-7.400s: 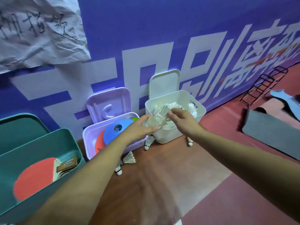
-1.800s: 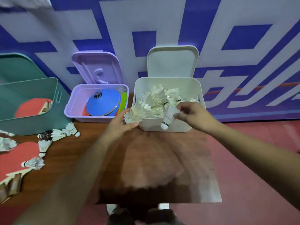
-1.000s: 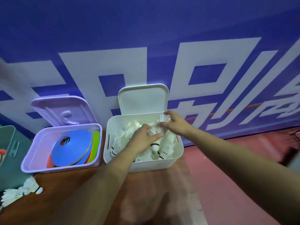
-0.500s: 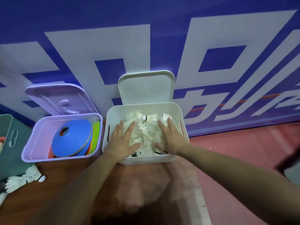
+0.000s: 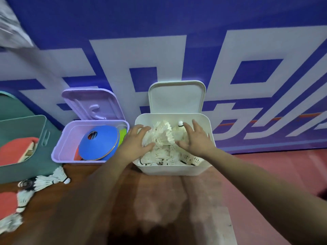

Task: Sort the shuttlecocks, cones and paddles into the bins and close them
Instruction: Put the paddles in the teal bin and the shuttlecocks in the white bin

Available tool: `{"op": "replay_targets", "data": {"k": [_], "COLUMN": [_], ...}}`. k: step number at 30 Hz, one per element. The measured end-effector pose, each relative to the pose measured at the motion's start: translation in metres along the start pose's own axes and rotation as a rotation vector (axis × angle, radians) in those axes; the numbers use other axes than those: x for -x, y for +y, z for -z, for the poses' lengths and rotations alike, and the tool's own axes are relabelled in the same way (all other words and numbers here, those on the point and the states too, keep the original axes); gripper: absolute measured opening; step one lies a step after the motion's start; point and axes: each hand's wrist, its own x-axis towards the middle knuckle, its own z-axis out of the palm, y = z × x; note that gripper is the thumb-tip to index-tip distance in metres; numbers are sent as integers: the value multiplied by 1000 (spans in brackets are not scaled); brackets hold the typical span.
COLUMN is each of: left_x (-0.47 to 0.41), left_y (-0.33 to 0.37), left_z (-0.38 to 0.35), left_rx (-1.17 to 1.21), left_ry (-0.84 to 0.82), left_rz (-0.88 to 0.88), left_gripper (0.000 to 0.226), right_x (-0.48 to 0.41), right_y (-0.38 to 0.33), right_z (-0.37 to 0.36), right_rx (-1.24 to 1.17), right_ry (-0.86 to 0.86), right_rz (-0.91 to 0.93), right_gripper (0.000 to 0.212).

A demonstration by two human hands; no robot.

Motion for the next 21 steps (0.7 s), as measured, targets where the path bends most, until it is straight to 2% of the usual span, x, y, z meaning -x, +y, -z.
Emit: {"op": "replay_targets", "data": {"k": [2, 4, 8, 10, 16, 21], "left_x": [18, 41, 102, 132, 217, 275], "left_y": [-15, -31, -83, -115, -233, -337], "left_z": [32, 59, 102, 119, 158, 177], "left_rx": [113, 178, 167, 178, 145, 151], "left_ry": [133, 247, 346, 349, 337, 237], "left_rz": [38, 84, 247, 323, 444, 508], "left_gripper": [38, 28, 43, 44, 30, 31], "right_x": [6, 12, 27, 33, 44, 58], "right_y": [-28, -60, -139, -177, -288, -380], "right_z": [11, 13, -2, -14, -75, -156], "right_rx": [-37, -70, -101, -104, -105, -102], "right_ry": [43, 55, 68, 70, 24, -32], "right_rz": [36, 74, 159, 200, 264, 204], "right_gripper": [79, 75, 73, 71, 65, 56]}}
